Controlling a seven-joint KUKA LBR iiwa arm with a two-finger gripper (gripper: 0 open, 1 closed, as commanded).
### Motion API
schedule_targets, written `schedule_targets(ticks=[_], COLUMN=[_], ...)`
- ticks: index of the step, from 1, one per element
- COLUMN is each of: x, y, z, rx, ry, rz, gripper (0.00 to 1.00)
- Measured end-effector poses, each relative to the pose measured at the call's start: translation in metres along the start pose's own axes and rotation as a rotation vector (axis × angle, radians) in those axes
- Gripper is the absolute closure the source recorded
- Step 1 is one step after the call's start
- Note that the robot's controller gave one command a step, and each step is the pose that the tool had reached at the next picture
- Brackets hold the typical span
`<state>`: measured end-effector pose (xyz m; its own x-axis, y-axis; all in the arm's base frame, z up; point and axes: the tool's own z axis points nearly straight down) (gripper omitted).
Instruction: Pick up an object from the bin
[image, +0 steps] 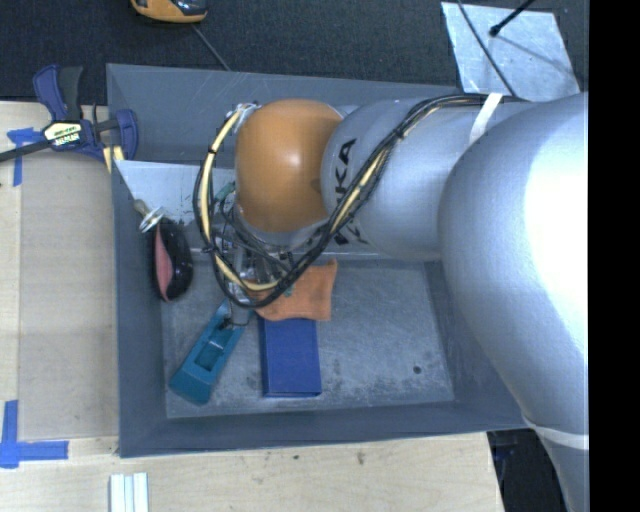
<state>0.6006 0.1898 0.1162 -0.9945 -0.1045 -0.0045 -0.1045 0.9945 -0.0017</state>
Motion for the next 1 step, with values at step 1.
schedule_targets(ticks=[1], x=[0.0234], y=[-0.0344], z=[-0.0013], rx=[-0.003], ry=[0.003], rz=[-0.073], gripper=[0.00])
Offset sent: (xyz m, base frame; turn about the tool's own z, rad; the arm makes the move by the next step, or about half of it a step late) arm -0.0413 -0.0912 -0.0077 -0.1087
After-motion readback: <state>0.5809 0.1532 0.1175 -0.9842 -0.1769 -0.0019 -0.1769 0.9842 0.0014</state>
